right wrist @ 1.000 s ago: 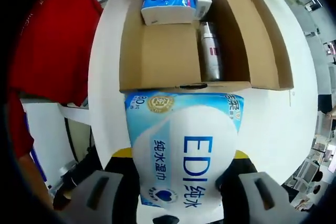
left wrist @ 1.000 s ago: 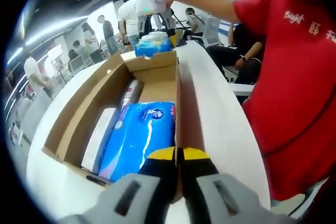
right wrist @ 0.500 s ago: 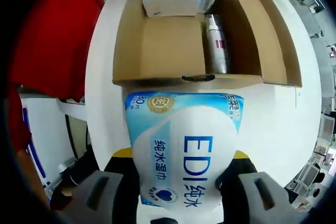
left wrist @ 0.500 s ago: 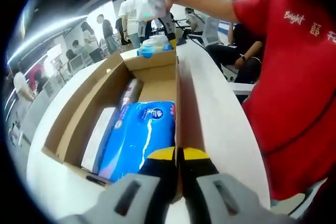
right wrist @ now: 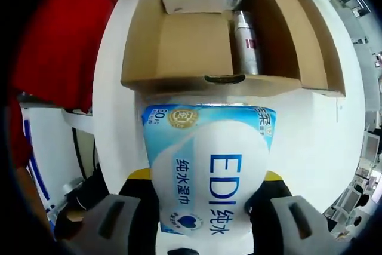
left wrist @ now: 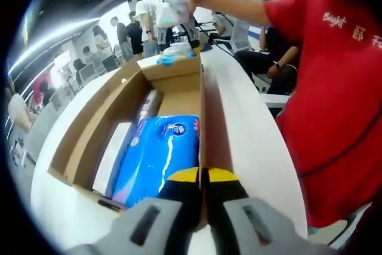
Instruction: Operate the shoe box by opening the lid, removing the specified soft item, and placing it in the target area until the item is outside and the box remains undamaged.
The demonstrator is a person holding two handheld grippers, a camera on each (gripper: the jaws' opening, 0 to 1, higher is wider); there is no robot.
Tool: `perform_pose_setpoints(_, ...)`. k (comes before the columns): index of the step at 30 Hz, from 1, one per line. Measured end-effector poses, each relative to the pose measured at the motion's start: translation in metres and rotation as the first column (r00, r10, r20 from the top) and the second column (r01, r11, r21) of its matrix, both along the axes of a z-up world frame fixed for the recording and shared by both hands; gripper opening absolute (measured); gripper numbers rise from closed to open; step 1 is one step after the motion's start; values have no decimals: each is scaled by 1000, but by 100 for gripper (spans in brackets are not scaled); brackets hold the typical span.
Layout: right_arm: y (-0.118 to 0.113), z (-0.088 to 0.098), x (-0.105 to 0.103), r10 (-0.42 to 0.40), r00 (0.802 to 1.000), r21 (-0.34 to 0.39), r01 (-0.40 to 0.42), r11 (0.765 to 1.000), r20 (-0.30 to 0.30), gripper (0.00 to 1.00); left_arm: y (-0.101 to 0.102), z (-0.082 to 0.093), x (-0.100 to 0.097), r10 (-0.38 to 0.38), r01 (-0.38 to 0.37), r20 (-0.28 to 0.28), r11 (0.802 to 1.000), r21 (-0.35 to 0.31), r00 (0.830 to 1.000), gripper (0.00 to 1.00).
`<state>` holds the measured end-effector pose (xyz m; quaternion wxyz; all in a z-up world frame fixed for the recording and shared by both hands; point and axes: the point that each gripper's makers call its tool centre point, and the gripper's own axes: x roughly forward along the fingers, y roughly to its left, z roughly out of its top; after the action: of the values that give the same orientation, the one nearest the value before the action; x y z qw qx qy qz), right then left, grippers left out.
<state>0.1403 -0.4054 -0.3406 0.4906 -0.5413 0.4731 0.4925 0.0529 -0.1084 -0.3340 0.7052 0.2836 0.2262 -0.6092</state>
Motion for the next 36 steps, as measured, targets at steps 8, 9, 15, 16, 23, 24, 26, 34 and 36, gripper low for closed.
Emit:
perform_pose_setpoints(8, 1, -3, 0, -1, 1000, 0, 1, 1000, -2, 58, 0, 1, 0, 2, -2, 8, 1000, -3, 1000, 2)
perform_pose_setpoints(9, 1, -5, 1, 0, 1000, 2, 0, 1000, -7, 58, 0, 1, 0, 3, -3, 8, 1000, -3, 1000, 2)
perform_pose_setpoints(15, 2, -13, -2, -6, 1000, 0, 6, 1000, -21, 58, 0, 1, 0, 2, -2, 7, 1000, -2, 1000, 2)
perform_pose_setpoints(16, 1, -13, 0, 2, 1000, 1, -2, 1000, -19, 58, -1, 1, 0, 2, -2, 4, 1000, -1, 1000, 2)
perform_pose_setpoints(23, 2, -15, 0, 10, 1000, 4, -10, 1000, -26, 58, 0, 1, 0, 1, -1, 2, 1000, -1, 1000, 2)
perform_pose_setpoints(24, 2, -16, 0, 11, 1000, 5, -11, 1000, -24, 58, -1, 1, 0, 1, -1, 2, 1000, -1, 1000, 2)
perform_pose_setpoints(26, 4, -18, 0, 12, 1000, 5, -12, 1000, -17, 58, -1, 1, 0, 2, -2, 3, 1000, 0, 1000, 2)
perform_pose_setpoints(34, 4, -20, 0, 29, 999, 3, -29, 1000, -17, 58, 0, 1, 0, 1, -1, 7, 1000, 5, 1000, 2)
perform_pose_setpoints(36, 3, -22, 1, 26, 1000, 1, -26, 1000, -14, 58, 0, 0, 0, 1, -1, 8, 1000, 10, 1000, 3)
